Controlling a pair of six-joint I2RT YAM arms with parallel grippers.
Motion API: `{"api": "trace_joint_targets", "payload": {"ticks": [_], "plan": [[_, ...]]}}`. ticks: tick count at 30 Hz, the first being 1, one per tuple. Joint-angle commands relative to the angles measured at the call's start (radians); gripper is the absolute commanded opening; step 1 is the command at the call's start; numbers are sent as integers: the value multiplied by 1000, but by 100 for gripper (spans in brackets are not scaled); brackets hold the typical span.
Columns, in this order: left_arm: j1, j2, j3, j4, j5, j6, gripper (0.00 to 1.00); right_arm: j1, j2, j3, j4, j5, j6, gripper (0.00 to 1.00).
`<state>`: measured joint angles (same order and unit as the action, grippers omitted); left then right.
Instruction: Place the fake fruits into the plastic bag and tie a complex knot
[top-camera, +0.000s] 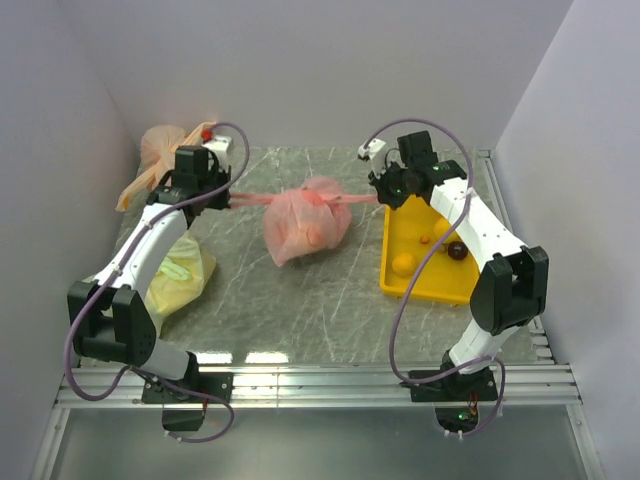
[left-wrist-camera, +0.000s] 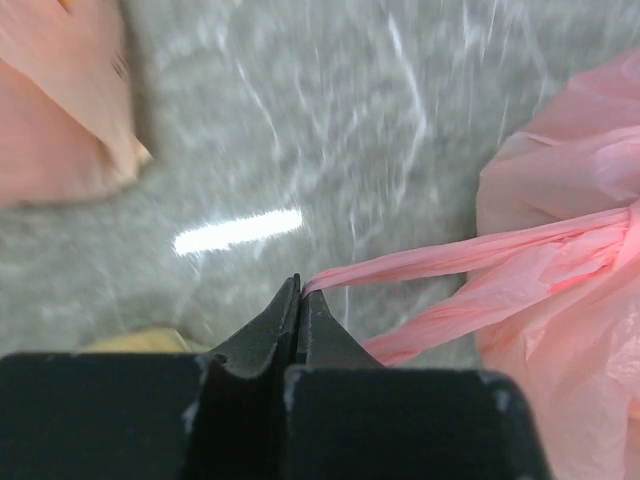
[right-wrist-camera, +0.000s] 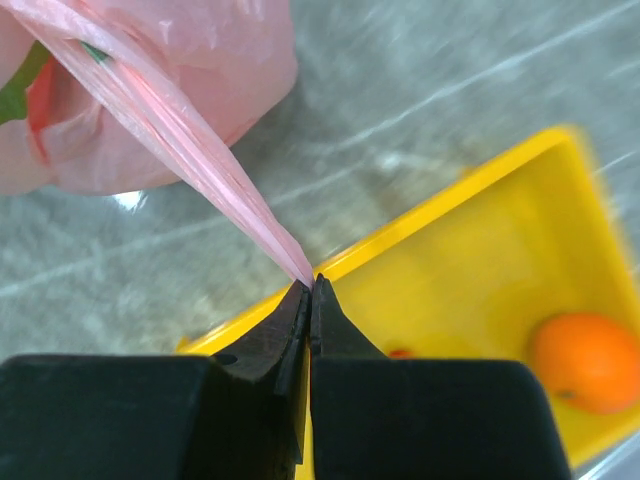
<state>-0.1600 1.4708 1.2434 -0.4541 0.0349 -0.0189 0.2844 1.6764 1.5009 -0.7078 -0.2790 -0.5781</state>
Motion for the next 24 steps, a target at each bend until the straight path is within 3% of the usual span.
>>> {"api": "trace_joint_targets", "payload": {"ticks": [1, 9, 24], "plan": [[135, -24, 47, -43, -322, 103, 0, -122, 8, 33, -157, 293, -46, 0], [158, -53, -140, -15, -316, 111, 0, -119, 32, -143, -85, 288, -16, 0], [158, 25, 13, -41, -273, 59, 0, -105, 105, 96, -205, 193, 14, 0]]}}
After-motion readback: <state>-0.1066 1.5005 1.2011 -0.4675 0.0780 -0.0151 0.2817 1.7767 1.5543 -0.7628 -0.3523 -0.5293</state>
